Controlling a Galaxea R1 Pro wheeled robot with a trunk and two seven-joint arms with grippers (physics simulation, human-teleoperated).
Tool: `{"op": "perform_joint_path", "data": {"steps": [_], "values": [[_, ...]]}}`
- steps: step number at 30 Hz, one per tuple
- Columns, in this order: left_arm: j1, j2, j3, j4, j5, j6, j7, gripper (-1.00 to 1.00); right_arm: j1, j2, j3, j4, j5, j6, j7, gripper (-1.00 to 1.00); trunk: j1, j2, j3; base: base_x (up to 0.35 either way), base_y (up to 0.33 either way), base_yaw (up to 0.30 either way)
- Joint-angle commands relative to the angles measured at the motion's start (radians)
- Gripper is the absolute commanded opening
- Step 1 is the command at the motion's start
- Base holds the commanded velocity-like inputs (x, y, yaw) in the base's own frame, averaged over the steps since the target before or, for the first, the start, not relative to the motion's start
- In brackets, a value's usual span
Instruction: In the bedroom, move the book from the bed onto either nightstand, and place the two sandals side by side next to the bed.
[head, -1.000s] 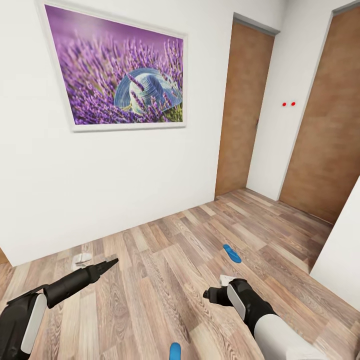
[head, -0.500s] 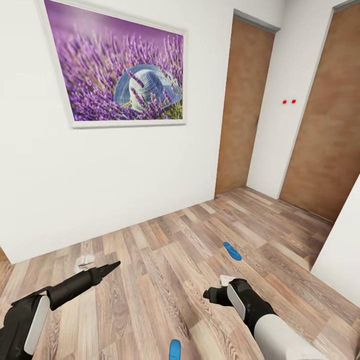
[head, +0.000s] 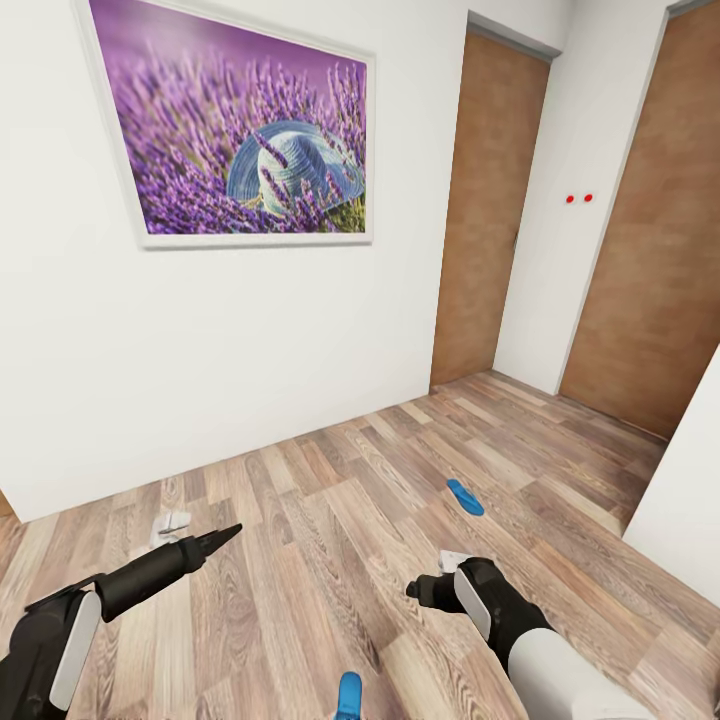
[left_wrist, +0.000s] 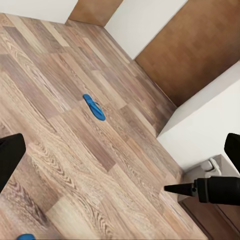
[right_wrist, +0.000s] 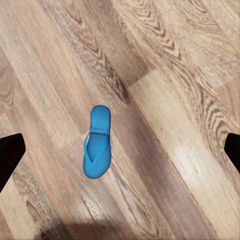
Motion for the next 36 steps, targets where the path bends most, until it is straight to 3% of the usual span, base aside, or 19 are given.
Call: {"op": "perform_joint_path", "data": {"steps": [1,17,27,36], "values": [[-0.001,0.000,-0.001,0.000,0.005,0.007,-0.001,1.00,0.000,0.000,-0.001,-0.001,-0.004,0.005,0.000,1.00,0.004,-0.008,-0.004,0.000,0.000,0.000],[0.000,0.000,-0.005,0.001,0.005,0.006,-0.001,1.00,0.000,0.000,-0.001,-0.001,-0.003,0.005,0.000,1.00,0.065,-0.120,-0.054,0.000,0.000,0.000],[-0.001,0.000,-0.046,0.002,0.006,0.006,0.001,1.00,0.000,0.001,-0.001,-0.001,-0.003,0.005,0.000,1.00,0.103,-0.190,-0.086,0.000,0.000,0.000],[-0.001,0.000,-0.050,0.002,0.006,0.006,0.001,1.00,0.000,0.002,-0.001,-0.001,-0.003,0.005,0.000,1.00,0.138,-0.253,-0.114,0.000,0.000,0.000]]}}
